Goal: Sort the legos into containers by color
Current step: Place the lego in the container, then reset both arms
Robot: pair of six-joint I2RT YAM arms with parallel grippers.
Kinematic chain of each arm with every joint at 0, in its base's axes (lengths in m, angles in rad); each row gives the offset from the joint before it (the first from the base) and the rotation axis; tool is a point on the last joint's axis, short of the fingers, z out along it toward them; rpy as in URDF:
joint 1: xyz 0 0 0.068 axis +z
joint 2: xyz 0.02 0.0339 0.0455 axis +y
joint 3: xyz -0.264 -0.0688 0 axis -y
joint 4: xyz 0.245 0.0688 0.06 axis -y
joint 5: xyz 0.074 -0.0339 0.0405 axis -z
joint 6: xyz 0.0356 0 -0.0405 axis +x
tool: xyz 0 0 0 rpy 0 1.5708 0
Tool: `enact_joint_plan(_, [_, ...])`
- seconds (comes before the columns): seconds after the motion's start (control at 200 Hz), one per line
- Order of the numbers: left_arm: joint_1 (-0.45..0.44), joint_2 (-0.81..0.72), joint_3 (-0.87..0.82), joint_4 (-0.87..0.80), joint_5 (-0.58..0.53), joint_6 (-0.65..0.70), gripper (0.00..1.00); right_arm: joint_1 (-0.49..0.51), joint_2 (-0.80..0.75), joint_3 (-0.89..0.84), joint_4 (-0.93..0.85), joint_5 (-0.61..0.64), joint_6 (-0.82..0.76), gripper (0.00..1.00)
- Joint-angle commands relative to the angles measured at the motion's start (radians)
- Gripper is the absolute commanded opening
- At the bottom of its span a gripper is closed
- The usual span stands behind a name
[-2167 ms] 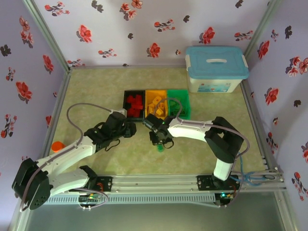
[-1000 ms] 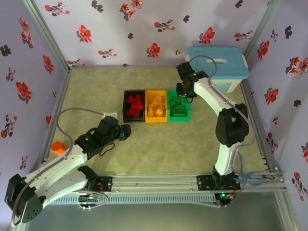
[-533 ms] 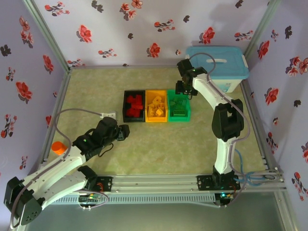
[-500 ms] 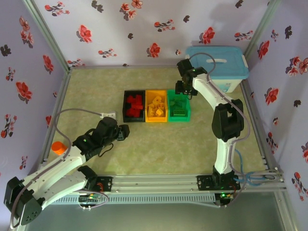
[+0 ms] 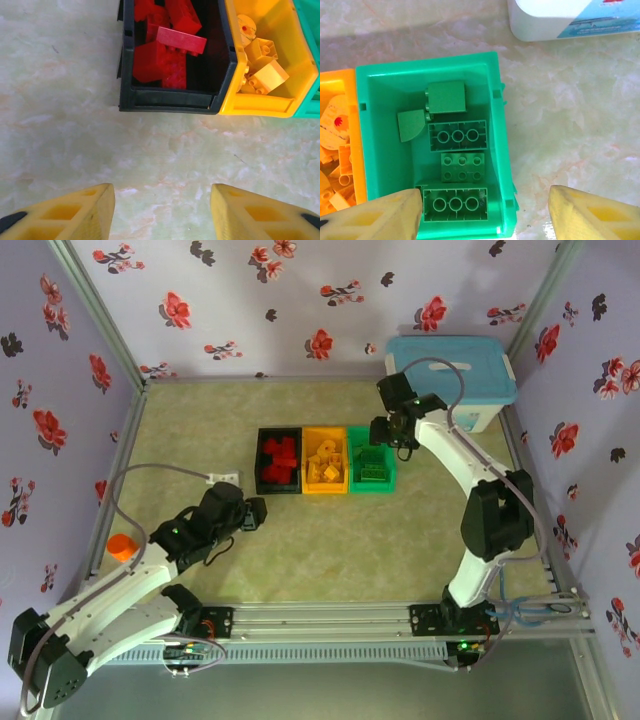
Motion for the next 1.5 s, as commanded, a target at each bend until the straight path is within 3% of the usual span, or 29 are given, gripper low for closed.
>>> enact_joint_plan(0.0, [0.011,-0.025,0.041,-0.04,-0.08,0.031,0.56,0.004,-0.079,-0.058,0.049,0.012,0.003,0.7])
enact_joint_plan(0.305, [0.026,-0.07,0.067,-0.089,-0.243,0.062,0.72,0.0,-0.308,-0.225,0.122,0.09,-0.039,0.76])
enact_joint_plan(0.51, [0.032,-0.101,0.081,-0.08,-0.344,0.136,0.81,-0.002,-0.57,-0.43,0.282,0.146,-0.073,0.85])
enact_joint_plan(0.735, [0.033,-0.154,0.062,-0.051,-0.498,0.177,0.87,-0.006,-0.829,-0.643,0.441,0.343,-0.116,0.99])
enact_joint_plan(1.2, [0.033,-0.233,-0.035,0.037,-0.794,0.333,0.97,-0.005,-1.305,-1.088,0.651,0.556,-0.228,0.99])
enact_joint_plan(1.495, [0.033,-0.3,-0.164,0.158,-0.876,0.443,1.0,-0.004,-1.375,-1.161,0.589,0.639,-0.183,0.99])
